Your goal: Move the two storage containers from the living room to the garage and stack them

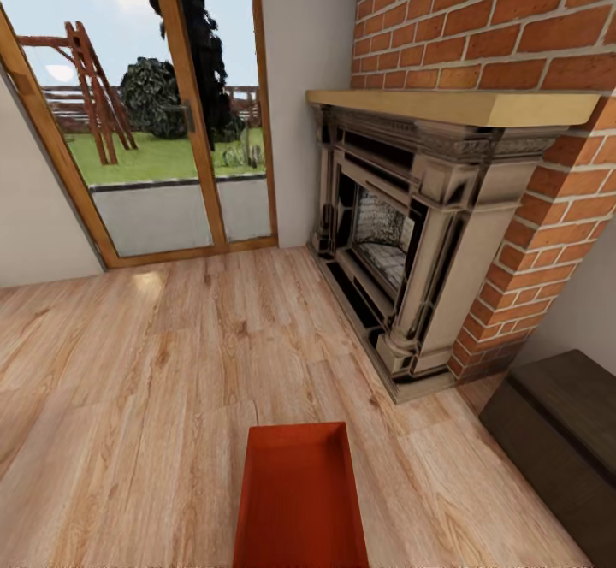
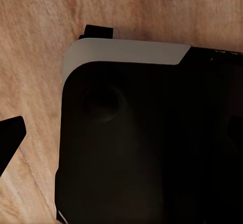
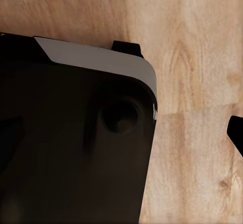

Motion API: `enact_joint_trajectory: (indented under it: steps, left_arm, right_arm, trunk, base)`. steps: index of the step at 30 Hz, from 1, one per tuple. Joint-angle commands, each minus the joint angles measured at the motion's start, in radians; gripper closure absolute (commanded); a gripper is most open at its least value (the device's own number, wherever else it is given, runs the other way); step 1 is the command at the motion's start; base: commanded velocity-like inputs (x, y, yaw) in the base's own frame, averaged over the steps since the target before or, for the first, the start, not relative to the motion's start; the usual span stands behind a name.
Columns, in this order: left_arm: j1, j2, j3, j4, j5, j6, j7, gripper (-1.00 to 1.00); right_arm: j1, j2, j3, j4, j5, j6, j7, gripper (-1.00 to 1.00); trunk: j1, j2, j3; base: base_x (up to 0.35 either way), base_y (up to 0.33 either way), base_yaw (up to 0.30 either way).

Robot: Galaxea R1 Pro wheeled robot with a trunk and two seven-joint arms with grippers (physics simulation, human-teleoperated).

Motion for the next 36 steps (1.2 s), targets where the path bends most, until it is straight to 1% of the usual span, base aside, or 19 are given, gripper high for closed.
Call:
enact_joint_trajectory:
  steps: [1,36]
  left_arm:
    - [-0.001,0.0,-0.001,0.001,0.01,-0.003,-0.005,-1.0]
    - [0.0,0.0,-0.001,0.001,0.01,-0.003,-0.005,-1.0]
  right_arm:
    - [-0.001,0.001,0.008,0.003,-0.009,-0.005,-0.001,-1.0]
    - [-0.001,0.001,0.009,0.003,-0.009,-0.005,-0.001,-1.0]
  trunk:
    - [0.0,0.0,-0.002]
    - [0.0,0.0,-0.059]
  base:
    - [0.0,0.0,0.0]
    - [0.0,0.0,0.0]
